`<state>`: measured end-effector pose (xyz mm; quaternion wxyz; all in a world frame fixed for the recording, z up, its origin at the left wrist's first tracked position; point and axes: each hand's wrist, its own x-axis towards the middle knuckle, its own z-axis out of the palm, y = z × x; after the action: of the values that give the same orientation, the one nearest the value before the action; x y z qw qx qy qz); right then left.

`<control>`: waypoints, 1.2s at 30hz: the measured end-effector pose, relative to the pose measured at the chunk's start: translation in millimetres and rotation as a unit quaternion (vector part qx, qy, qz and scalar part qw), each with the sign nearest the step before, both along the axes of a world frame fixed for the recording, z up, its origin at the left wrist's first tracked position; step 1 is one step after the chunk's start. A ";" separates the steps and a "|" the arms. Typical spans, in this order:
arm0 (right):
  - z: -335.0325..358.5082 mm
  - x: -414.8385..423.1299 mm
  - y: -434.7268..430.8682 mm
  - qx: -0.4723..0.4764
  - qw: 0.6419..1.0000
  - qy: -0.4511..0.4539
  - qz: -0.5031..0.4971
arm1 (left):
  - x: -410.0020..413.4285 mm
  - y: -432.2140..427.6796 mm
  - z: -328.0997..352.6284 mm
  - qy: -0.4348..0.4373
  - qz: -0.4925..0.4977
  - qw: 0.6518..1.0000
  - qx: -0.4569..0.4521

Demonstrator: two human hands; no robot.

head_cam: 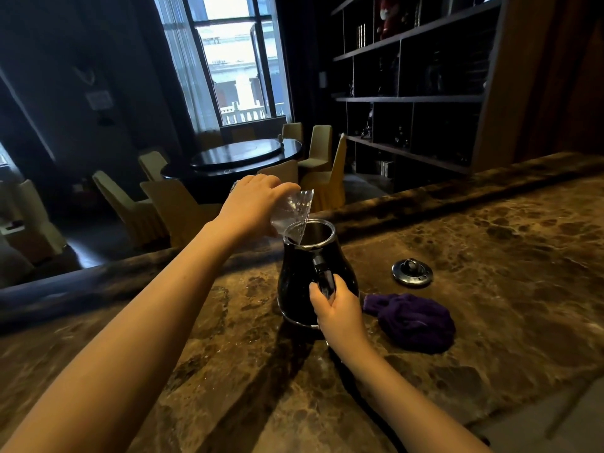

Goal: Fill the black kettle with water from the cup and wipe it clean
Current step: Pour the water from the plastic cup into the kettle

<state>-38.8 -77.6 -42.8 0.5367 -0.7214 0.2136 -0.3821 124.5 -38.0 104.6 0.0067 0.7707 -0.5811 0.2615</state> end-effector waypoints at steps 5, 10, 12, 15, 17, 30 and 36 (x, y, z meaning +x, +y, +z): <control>-2.5 0.5 -0.6 0.007 1.000 -0.004 -0.002 | 10.8 10.0 -14.8 0.126 0.013 0.990 -0.068; -4.5 1.4 -2.0 -0.001 1.000 -0.006 -0.007 | 20.3 42.9 -61.8 0.412 0.035 0.886 -0.209; -4.5 1.8 -2.3 -0.001 1.000 -0.003 -0.007 | 22.4 57.5 -87.9 0.481 0.072 0.833 -0.262; -4.1 1.6 -2.0 0.002 1.000 -0.002 -0.003 | 23.4 75.2 -122.0 0.524 0.115 0.781 -0.320; -3.8 1.2 -1.5 0.006 1.000 -0.005 0.001 | 23.4 84.3 -137.6 0.545 0.135 0.750 -0.349; -5.6 2.3 -4.2 -0.019 1.000 -0.008 -0.003 | 20.3 115.1 -178.0 0.553 0.200 0.718 -0.372; -2.8 -10.6 -6.6 -0.009 0.994 0.013 0.105 | -21.4 122.1 -174.5 0.559 0.290 0.651 -0.423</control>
<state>-49.4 -84.2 -45.7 0.5647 -0.7492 0.1403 -0.3165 103.1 84.1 -70.0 0.5793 0.8140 -0.0402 -0.0129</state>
